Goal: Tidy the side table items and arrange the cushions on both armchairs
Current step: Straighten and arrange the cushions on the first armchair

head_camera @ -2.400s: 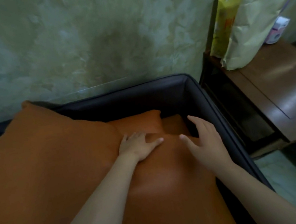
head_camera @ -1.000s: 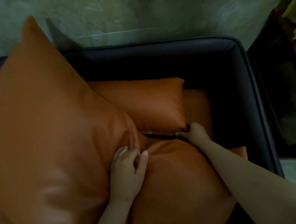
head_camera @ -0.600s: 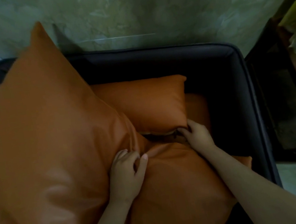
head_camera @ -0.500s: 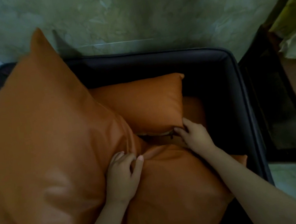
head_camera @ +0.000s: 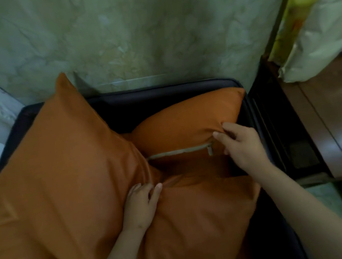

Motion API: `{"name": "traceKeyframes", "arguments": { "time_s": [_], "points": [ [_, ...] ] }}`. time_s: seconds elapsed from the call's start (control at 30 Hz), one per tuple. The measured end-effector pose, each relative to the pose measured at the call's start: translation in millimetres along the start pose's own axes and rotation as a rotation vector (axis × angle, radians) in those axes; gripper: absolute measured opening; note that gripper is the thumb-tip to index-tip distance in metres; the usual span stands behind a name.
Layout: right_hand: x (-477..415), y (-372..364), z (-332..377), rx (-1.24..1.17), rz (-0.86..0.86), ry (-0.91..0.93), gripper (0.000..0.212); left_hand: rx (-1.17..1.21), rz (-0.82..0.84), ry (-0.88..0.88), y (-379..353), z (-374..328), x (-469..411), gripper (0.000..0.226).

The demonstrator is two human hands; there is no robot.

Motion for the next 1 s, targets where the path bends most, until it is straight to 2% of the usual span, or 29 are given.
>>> {"name": "traceKeyframes", "arguments": {
  "time_s": [0.1,0.23,0.33,0.47,0.57,0.67,1.0],
  "points": [
    [27.6,35.0,-27.1,0.003,-0.140,-0.109,0.025,0.043,0.027,0.004,3.3,-2.5,-3.2,0.061],
    [82.9,31.1,-67.5,0.217,-0.131,-0.117,0.020,0.045,0.040,-0.018,8.8,3.6,2.7,0.060],
    [116.1,21.0,-80.7,0.184,-0.218,-0.119,0.034,0.048,0.040,-0.091,19.3,6.6,14.9,0.059],
    [141.2,14.4,-70.5,0.275,-0.280,-0.042,0.020,-0.052,0.052,-0.215,49.0,17.4,31.8,0.062],
    [158.3,11.7,-64.3,0.312,-0.295,-0.053,0.014,-0.116,0.056,-0.264,74.2,24.9,37.3,0.053],
    [188.2,10.5,-67.4,0.325,-0.316,-0.124,0.016,-0.138,0.050,-0.286,90.3,23.1,40.4,0.044],
    [281.3,-7.6,-82.7,0.401,-0.213,-0.245,0.022,-0.213,0.040,-0.336,102.1,20.5,27.9,0.043]
  ]
}}
Point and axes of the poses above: each hand's wrist, its own x-axis away from the middle knuckle, its own y-axis out of the back of the hand, z = x × y, the point moved 4 cm from there along -x, towards the middle knuckle, and after that the axes turned 3 degrees about -y, right-handed, at the moved point
